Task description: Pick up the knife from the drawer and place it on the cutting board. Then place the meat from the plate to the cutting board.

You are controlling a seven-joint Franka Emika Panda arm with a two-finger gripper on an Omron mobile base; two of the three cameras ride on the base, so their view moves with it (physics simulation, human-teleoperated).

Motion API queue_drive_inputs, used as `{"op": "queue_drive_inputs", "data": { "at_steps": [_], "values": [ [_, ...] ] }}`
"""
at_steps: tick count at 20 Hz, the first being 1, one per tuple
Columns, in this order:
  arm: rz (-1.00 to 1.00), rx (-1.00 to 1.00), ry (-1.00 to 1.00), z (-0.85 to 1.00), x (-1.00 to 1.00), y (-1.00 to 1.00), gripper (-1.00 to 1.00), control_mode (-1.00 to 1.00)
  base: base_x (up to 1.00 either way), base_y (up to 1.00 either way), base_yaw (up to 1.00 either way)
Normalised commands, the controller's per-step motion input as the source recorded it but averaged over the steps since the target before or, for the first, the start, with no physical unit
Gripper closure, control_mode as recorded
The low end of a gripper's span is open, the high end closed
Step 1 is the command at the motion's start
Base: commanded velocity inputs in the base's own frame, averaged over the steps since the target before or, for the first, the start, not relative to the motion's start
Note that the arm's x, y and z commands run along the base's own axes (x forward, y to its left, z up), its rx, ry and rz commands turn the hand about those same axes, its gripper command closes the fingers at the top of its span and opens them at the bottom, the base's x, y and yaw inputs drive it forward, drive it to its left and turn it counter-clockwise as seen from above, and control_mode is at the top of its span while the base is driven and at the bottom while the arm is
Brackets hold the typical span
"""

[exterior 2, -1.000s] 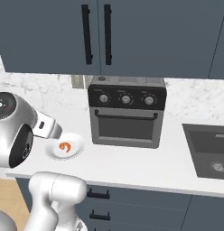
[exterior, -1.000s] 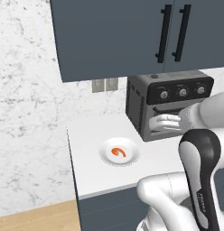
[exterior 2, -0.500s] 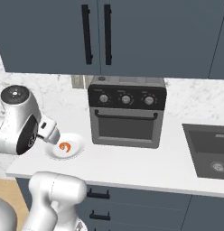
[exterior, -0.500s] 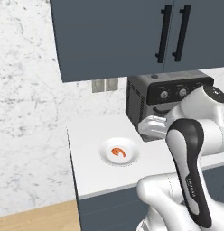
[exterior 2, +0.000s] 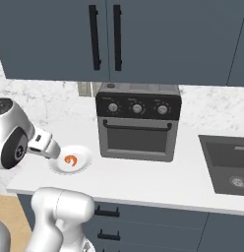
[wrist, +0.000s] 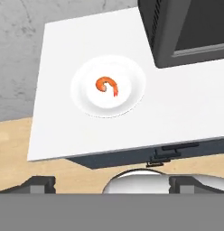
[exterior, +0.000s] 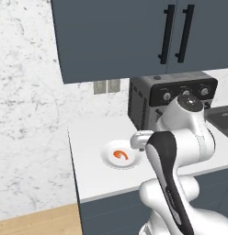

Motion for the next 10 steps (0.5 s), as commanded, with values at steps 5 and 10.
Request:
{"op": "queue_drive_inputs", "data": {
  "at_steps": [5, 10],
  "values": [
    [0.05, -0.19, 0.01, -0.09, 0.20, 0.06, -1.00, -1.00, 0.00, 0.00, 0.00],
    [0.06, -0.10, 0.03, -0.15, 0.18, 0.00, -1.00, -1.00, 0.00, 0.00, 0.00]
  ]
}}
